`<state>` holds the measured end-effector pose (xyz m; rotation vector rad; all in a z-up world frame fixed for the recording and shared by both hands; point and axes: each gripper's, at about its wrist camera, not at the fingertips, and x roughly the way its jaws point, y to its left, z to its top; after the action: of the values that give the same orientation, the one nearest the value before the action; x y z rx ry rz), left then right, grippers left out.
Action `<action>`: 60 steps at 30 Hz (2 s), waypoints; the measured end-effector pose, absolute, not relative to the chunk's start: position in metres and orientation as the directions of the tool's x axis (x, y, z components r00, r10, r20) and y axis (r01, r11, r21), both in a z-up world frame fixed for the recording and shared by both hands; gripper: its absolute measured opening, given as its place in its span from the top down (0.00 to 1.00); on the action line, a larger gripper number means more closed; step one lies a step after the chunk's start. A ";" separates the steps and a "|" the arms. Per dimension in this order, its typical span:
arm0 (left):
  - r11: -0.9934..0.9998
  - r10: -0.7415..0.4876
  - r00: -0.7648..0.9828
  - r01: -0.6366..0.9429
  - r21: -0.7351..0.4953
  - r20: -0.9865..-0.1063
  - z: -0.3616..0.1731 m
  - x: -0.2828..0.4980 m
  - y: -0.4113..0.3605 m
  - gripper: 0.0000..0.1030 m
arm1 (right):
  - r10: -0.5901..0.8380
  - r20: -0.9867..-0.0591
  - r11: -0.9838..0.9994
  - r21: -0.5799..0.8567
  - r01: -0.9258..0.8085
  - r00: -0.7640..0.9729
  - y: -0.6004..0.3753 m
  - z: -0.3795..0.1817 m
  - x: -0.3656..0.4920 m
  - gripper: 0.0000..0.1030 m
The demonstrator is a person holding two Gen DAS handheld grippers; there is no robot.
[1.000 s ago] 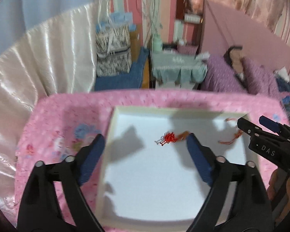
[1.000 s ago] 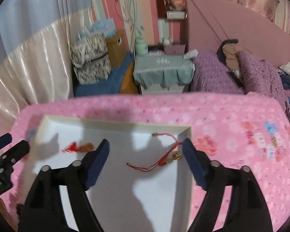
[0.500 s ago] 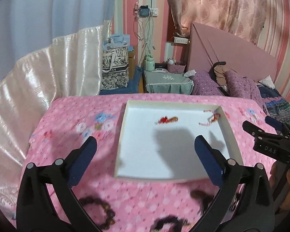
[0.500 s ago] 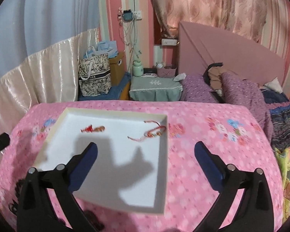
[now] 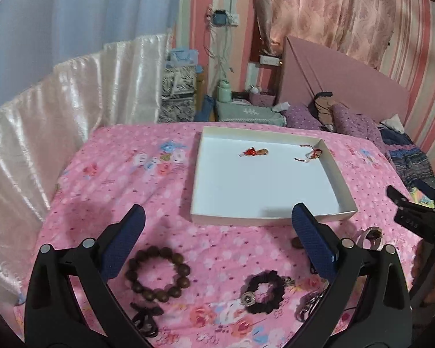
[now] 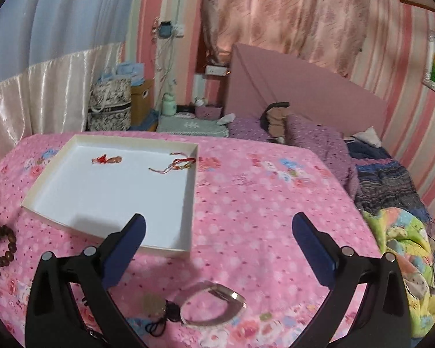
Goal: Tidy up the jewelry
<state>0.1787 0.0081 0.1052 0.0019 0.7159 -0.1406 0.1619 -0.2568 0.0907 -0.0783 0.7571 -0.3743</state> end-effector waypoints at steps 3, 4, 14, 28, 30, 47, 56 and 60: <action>0.993 -0.109 0.752 0.113 -0.035 -0.650 0.105 0.168 0.014 0.03 | -0.384 -0.640 0.922 -0.231 0.310 0.665 -0.251 0.093 0.150 0.02; 0.993 -0.112 0.750 0.115 -0.039 -0.651 0.105 0.165 0.015 0.03 | -0.383 -0.645 0.923 -0.237 0.303 0.662 -0.248 0.092 0.146 0.02; 0.991 -0.118 0.726 0.129 -0.035 -0.677 0.076 0.150 0.012 0.03 | -0.272 -0.719 0.955 -0.122 0.269 0.639 -0.246 0.061 0.118 0.02; 0.982 -0.171 0.644 0.175 -0.074 -0.746 0.012 0.154 -0.015 0.06 | -0.150 -0.783 0.981 -0.044 0.186 0.604 -0.216 0.018 0.114 0.29; 0.981 -0.173 0.643 0.180 -0.073 -0.746 0.008 0.153 -0.018 0.06 | -0.134 -0.797 0.983 -0.032 0.181 0.589 -0.214 0.010 0.116 0.32; 0.979 -0.179 0.533 0.176 -0.099 -0.827 -0.035 0.170 -0.026 0.39 | -0.097 -0.872 0.977 0.008 0.211 0.480 -0.224 -0.028 0.121 0.62; 0.975 -0.187 0.486 0.196 -0.102 -0.854 -0.049 0.176 -0.033 0.51 | -0.111 -0.872 0.976 -0.005 0.220 0.476 -0.229 -0.035 0.124 0.79; 0.976 -0.179 0.492 0.196 -0.092 -0.852 -0.050 0.176 -0.035 0.55 | -0.118 -0.870 0.975 -0.010 0.222 0.479 -0.231 -0.035 0.125 0.86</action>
<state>0.1764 -0.0346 -0.0501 0.0176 1.0321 -0.2278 0.1248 -0.2305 -0.0352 0.1090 1.0518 -0.2077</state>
